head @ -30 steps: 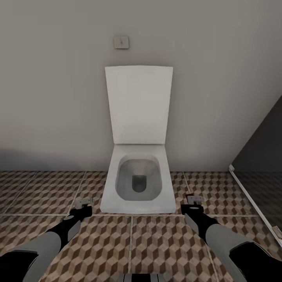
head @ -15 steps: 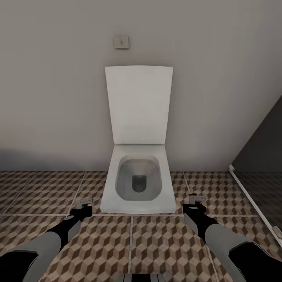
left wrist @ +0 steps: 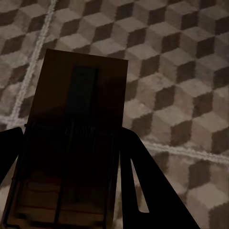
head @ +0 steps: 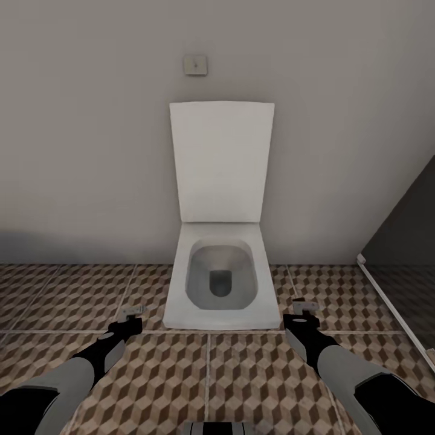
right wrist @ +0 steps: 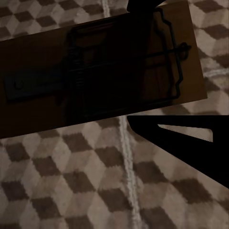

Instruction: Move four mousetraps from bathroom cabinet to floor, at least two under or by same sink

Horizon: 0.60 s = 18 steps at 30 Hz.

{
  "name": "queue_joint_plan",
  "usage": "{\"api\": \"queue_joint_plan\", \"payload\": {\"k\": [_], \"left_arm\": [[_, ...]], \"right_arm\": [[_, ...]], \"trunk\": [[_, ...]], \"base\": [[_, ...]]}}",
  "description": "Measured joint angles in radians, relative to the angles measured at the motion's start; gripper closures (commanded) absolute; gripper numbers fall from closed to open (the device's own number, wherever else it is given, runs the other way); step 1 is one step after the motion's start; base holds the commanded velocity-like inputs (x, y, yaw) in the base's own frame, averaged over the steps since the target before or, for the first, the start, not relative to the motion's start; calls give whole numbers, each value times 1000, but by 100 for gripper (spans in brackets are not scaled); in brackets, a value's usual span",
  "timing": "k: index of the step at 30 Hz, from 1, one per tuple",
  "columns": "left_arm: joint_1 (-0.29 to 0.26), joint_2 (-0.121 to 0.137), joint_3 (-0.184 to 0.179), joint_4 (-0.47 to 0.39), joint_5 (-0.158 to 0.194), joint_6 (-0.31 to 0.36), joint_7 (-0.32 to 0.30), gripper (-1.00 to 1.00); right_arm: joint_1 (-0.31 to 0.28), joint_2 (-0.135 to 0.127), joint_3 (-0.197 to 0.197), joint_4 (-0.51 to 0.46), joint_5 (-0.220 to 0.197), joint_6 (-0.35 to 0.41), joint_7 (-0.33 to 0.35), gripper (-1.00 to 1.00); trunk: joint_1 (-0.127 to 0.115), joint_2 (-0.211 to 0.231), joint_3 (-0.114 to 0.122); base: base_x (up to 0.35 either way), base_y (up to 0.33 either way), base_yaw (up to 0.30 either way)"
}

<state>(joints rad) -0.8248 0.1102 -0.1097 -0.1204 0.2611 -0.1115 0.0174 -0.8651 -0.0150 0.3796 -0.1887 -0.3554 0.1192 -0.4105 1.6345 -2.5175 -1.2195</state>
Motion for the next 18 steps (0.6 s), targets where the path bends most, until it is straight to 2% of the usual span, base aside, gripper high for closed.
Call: {"api": "queue_joint_plan", "payload": {"k": [18], "left_arm": [[0, 0, 0, 0, 0, 0, -2, 100]], "right_arm": [[0, 4, -3, 0, -1, 0, -1, 100]], "trunk": [[0, 0, 0]], "base": [[0, 3, 0]]}}
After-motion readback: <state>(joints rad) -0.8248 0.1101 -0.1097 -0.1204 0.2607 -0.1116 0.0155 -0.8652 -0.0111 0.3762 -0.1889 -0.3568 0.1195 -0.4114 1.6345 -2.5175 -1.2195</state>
